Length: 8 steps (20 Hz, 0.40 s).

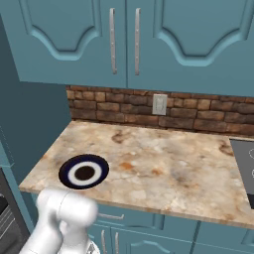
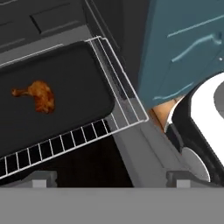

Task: Place the chicken drumstick on the rack of the oven.

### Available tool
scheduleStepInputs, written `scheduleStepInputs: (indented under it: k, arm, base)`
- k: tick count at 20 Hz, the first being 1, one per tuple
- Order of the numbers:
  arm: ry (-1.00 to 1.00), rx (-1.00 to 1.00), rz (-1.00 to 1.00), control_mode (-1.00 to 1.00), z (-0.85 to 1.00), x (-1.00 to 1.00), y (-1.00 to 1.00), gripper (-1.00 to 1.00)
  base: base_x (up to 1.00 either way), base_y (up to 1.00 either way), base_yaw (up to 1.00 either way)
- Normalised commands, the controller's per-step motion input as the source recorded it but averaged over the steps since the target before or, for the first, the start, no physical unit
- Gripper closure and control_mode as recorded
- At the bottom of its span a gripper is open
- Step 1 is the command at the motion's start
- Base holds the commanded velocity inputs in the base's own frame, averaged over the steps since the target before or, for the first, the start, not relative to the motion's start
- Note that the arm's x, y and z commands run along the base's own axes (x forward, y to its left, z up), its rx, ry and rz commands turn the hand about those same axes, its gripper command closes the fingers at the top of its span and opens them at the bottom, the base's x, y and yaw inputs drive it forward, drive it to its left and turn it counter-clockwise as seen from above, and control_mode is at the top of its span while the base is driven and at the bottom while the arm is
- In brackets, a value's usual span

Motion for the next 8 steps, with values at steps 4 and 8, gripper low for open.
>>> scheduleStepInputs:
  k: [4, 8]
  arm:
    - [0.22, 0.49, 0.08, -1.0, 0.0, 0.04, -0.89, -1.0]
    - [0.34, 0.14, 0.08, -1.0, 0.0, 0.21, -0.19, -1.0]
  base:
    - [0.0, 0.0, 0.0]
    - [0.0, 0.0, 0.0]
